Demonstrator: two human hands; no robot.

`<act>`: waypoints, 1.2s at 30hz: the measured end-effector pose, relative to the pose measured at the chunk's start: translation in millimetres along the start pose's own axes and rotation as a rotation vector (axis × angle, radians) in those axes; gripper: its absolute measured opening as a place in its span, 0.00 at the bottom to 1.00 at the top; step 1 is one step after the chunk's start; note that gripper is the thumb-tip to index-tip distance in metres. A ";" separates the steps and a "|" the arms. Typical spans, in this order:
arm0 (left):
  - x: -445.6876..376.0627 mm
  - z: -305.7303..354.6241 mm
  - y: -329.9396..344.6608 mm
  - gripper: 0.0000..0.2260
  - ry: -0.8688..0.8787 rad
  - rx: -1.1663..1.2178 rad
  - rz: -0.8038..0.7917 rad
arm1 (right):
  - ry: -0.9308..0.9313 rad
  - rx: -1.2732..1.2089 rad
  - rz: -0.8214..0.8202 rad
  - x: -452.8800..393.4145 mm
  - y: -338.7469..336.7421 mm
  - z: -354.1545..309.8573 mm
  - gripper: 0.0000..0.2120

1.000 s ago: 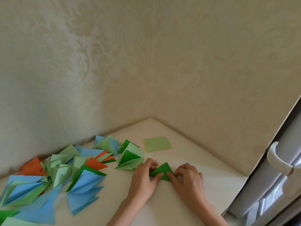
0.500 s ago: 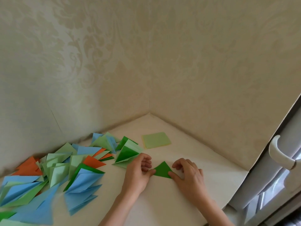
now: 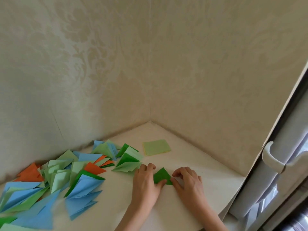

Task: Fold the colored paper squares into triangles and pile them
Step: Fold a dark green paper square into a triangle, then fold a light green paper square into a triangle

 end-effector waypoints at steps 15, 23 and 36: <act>12.7 -8.0 -25.3 0.16 -0.042 0.314 -0.051 | 0.059 -0.244 0.097 3.0 -12.2 -3.9 0.06; 37.2 -69.8 -78.6 0.12 -0.123 0.214 -0.026 | -0.072 -0.060 0.034 -31.5 -2.0 -34.0 0.08; 15.5 -72.1 -77.7 0.12 -0.112 -0.003 0.132 | -0.092 0.307 -0.220 -106.6 48.3 -54.0 0.27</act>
Point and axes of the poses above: each hand's wrist, its own x-axis away from the middle knuckle, its own y-axis out of the palm, z = x × y, the point moved 3 cm from there along -x, towards the middle knuckle, and after that the axes turned 4 degrees about x, right-handed, at the moved point
